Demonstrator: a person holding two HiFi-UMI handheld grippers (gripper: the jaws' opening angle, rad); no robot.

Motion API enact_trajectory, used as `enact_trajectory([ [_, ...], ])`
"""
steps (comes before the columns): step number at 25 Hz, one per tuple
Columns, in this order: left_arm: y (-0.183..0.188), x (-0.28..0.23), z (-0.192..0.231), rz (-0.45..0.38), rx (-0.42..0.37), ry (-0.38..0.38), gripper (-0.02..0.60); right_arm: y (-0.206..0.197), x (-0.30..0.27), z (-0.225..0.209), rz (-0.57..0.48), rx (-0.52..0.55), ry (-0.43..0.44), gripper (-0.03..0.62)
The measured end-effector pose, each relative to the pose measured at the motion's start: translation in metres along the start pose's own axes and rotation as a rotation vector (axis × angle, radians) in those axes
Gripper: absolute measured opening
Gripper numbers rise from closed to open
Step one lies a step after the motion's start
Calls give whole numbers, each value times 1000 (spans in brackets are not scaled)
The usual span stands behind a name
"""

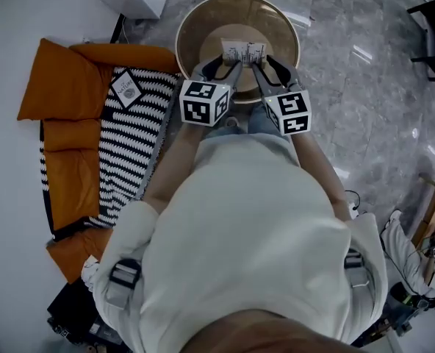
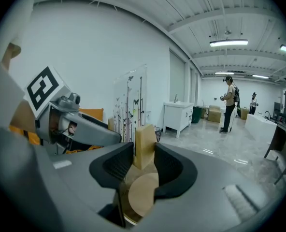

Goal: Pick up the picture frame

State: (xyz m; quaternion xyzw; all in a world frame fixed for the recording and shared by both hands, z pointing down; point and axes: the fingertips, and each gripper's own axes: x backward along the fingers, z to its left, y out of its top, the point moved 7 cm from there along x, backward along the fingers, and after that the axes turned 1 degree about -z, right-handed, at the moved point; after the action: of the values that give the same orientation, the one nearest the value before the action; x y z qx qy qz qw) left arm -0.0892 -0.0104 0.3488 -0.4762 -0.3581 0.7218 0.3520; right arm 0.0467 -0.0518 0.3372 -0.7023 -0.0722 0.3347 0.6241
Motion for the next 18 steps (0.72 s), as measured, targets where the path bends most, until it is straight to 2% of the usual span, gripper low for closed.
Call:
enact_trajectory([
  [18,1,16,-7,0,1,-3,176,5,15,9,-22,5,17,122],
])
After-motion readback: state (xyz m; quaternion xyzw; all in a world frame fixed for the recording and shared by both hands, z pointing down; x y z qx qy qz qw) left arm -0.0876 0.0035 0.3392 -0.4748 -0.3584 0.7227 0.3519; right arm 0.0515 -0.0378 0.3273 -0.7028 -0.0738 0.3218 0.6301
